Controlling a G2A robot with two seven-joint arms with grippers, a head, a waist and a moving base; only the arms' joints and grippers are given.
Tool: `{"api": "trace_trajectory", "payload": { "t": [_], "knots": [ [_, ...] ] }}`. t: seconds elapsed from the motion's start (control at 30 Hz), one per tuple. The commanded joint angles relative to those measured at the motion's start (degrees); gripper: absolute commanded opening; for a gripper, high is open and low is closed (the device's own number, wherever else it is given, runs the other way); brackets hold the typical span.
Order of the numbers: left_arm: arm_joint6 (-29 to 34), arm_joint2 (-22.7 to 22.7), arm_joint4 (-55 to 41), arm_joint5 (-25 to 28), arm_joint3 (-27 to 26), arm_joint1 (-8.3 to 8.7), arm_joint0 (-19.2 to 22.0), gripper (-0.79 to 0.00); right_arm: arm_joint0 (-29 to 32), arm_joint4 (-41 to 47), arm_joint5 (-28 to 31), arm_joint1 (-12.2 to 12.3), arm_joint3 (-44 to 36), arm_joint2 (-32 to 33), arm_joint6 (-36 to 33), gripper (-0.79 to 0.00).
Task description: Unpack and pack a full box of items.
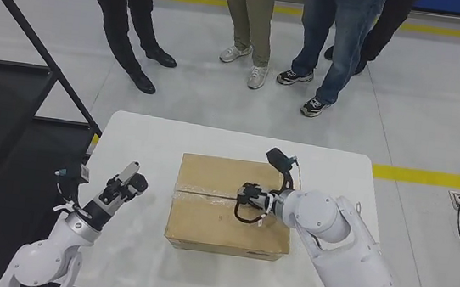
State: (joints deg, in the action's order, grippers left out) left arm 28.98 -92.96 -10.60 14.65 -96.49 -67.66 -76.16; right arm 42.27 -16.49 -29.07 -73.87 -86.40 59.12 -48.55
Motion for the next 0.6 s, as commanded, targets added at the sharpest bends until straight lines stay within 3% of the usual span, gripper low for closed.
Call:
{"api": "trace_trajectory", "payload": {
  "t": [0.0,0.57],
  "knots": [
    [0.09,0.22,0.05,-0.15,0.06,0.02,0.24,0.000,0.85,-0.60,-0.38,0.34,-0.94,0.94,-0.39,-0.785],
    [0.44,1.31,0.48,-0.82,0.27,0.26,1.65,0.000,7.13,-5.81,-3.68,2.67,-7.16,6.64,-3.01,-0.785]
  ]
}}
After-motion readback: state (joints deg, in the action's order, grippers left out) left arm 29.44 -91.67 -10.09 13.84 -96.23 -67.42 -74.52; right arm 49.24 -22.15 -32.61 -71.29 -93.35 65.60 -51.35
